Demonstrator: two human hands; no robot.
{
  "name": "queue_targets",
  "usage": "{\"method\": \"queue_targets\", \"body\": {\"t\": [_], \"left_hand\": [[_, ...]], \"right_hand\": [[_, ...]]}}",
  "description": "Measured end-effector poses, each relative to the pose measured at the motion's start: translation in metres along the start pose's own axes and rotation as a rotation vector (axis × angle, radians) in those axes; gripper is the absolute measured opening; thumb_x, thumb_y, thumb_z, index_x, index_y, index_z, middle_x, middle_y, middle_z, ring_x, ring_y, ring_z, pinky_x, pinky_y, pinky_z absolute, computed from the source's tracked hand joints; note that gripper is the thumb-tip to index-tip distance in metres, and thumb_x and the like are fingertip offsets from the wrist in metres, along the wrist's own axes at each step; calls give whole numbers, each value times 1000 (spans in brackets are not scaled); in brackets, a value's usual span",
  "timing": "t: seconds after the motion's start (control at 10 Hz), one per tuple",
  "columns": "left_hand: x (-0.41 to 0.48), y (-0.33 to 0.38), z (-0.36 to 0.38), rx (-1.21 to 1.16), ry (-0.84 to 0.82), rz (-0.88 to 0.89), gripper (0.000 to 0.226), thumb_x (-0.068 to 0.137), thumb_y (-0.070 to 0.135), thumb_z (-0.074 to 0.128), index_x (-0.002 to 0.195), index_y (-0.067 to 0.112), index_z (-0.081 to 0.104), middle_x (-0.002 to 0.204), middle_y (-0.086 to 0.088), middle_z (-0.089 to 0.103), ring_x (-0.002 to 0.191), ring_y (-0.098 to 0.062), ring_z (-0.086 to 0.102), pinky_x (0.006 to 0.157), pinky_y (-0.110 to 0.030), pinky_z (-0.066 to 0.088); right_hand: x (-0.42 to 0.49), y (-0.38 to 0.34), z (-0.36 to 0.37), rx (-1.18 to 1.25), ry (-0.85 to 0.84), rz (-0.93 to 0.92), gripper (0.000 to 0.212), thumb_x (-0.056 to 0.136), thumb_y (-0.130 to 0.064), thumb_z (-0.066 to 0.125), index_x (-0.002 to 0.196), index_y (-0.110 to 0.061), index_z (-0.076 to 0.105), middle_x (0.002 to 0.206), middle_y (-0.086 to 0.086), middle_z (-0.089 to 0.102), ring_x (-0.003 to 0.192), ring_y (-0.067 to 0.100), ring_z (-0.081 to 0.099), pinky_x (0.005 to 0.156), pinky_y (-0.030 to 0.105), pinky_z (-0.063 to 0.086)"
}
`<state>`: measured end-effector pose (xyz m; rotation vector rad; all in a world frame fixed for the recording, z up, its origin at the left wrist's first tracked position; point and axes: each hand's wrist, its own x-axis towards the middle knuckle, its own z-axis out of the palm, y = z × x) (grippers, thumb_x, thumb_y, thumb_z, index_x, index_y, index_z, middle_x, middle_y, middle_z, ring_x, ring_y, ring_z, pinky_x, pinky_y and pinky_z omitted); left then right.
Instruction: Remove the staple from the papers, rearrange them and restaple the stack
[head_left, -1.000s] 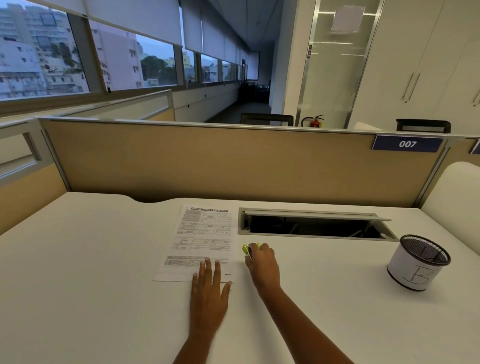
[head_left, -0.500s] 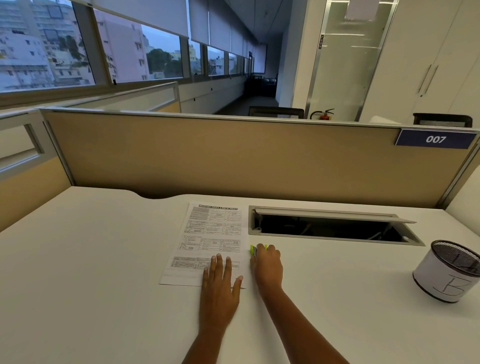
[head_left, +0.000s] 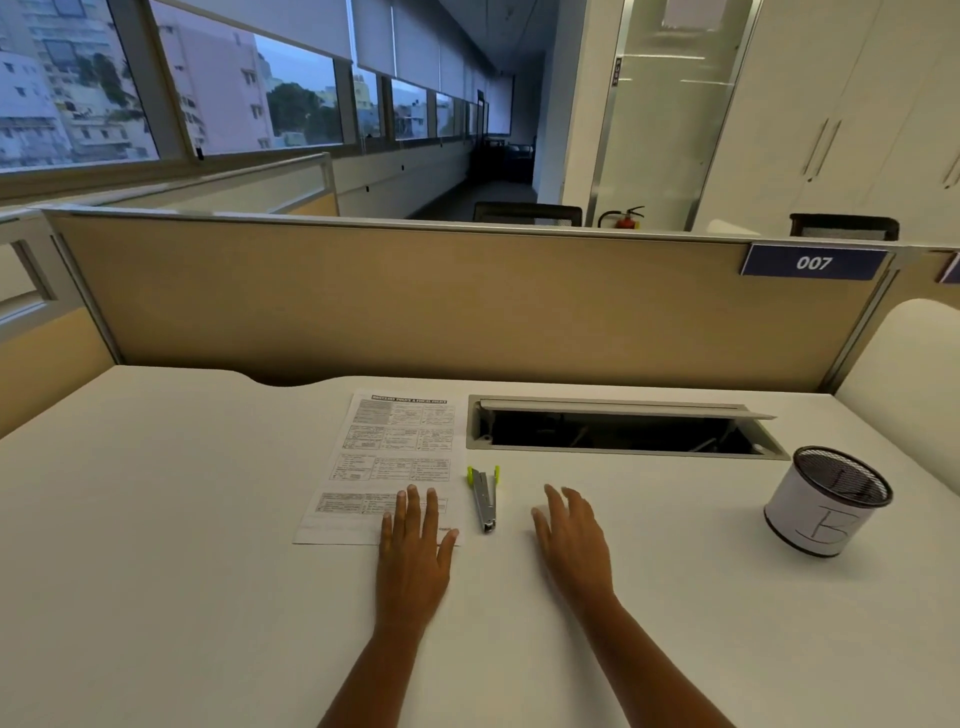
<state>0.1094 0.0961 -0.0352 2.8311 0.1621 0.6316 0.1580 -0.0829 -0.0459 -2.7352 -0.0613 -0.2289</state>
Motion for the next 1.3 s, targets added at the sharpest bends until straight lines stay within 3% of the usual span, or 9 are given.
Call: {"method": "queue_targets", "body": {"t": [0.1,0.2,0.3,0.4,0.5,0.9,1.0,1.2,1.3], "left_hand": [[-15,20,1,-77,-21,12,57,91,45,-7,137,16,-25,124,-18,59,116,-31,55,108,-23,-21],[-32,41,1,-131,-36,56,62,89,48,-8,139,13,-19,128,-15,56,136,-17,29,107,-22,-22],[-43,60,0,-115,-160,65,78,90,49,-7,131,2,40,124,-16,60,118,-27,55,109,-21,-18],[-50,64,7,-73,-199,114,104,68,65,-25,140,5,19,151,-14,24,139,-25,25,115,-29,-10],[-59,69,12,-96,-362,94,118,43,72,-38,142,15,-7,156,-6,-5,143,-19,-6,117,-35,-5],[-75,79,13,-59,-406,59,125,38,74,-39,143,18,-2,156,-7,-2,143,-20,-4,117,-38,-4],[-76,80,12,-46,-421,68,110,53,75,-29,143,18,-3,156,-6,-3,143,-20,-5,117,-38,-4],[-75,79,7,-65,-401,67,108,53,75,-29,143,19,-5,156,-6,-4,143,-19,-6,117,-38,-3],[-61,81,-8,-32,-304,62,117,48,74,-36,143,17,2,155,-10,6,143,-24,3,117,-39,2]], "right_hand": [[-19,27,-15,-49,-15,30,48,98,-35,28,141,-15,24,152,9,25,141,22,21,114,32,22],[-39,44,-24,-83,-71,50,50,98,-36,24,143,-16,17,155,8,16,144,22,11,117,36,13],[-57,57,-31,-106,-107,74,53,97,-39,23,144,-17,11,157,7,9,145,22,4,118,40,8],[-71,65,-35,-123,-137,95,57,97,-43,23,145,-16,9,157,7,6,145,21,0,118,43,5],[-84,71,-39,-121,-155,92,59,96,-45,21,145,-16,6,157,6,4,145,20,-2,118,45,3],[-105,77,-46,-129,-258,65,64,94,-52,18,145,-18,-2,157,2,-4,144,19,-8,117,47,-5],[-107,77,-47,-127,-267,76,63,94,-51,17,145,-19,-3,157,2,-4,144,19,-8,116,47,-6],[-108,77,-51,-119,-278,88,64,93,-53,16,145,-20,-1,158,1,-4,144,20,-10,117,47,-5],[-107,72,-69,-75,-237,95,83,78,-66,-1,145,-19,5,157,2,-3,144,21,-10,117,45,-2]]}}
